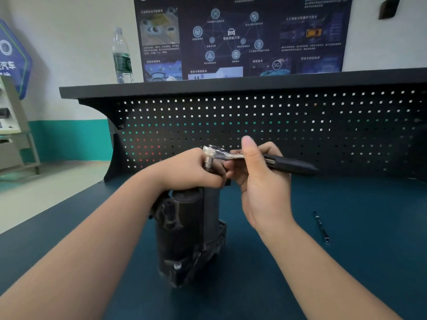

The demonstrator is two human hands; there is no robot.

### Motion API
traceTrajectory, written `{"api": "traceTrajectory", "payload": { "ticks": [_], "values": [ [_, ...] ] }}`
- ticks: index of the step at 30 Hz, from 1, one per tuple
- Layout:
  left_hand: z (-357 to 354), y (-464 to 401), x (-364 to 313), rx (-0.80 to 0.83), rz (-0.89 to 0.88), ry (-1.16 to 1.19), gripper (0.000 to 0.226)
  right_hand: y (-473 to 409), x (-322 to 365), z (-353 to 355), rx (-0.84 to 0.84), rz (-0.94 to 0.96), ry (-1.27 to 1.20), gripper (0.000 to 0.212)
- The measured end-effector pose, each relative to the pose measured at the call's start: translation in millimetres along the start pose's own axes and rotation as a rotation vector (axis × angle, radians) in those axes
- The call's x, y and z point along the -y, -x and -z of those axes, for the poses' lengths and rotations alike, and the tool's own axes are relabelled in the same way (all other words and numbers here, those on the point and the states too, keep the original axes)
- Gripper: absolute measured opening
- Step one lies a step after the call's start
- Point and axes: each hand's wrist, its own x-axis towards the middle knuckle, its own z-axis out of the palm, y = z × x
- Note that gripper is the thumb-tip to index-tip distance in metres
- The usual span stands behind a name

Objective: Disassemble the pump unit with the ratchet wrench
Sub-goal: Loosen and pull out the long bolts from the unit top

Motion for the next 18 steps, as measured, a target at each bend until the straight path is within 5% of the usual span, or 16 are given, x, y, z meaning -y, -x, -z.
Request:
{"api": "traceTrajectory", "payload": {
  "ticks": [3,6,11,18],
  "values": [
    [5.6,2.6,1.5,0.065,0.009,-0.011,0.024,-4.4,-2.2,1.8,0.051,-0.074,0.047,0.034],
    [9.7,2.6,-0.5,0.117,0.126,-0.28,0.033,-7.4,-0.1,4.4,0.031,-0.108,0.124,0.032],
    [3.4,-1.5,-0.8,-0.102,0.15,-0.263,0.039,-12.1,1.4,5.4,-0.038,-0.238,0.096,0.032],
    [-13.0,-5.7,-12.4,-0.136,0.103,-0.243,0.049,-19.9,9.5,10.0,-0.183,-0.235,0.118,0.023]
  ]
}}
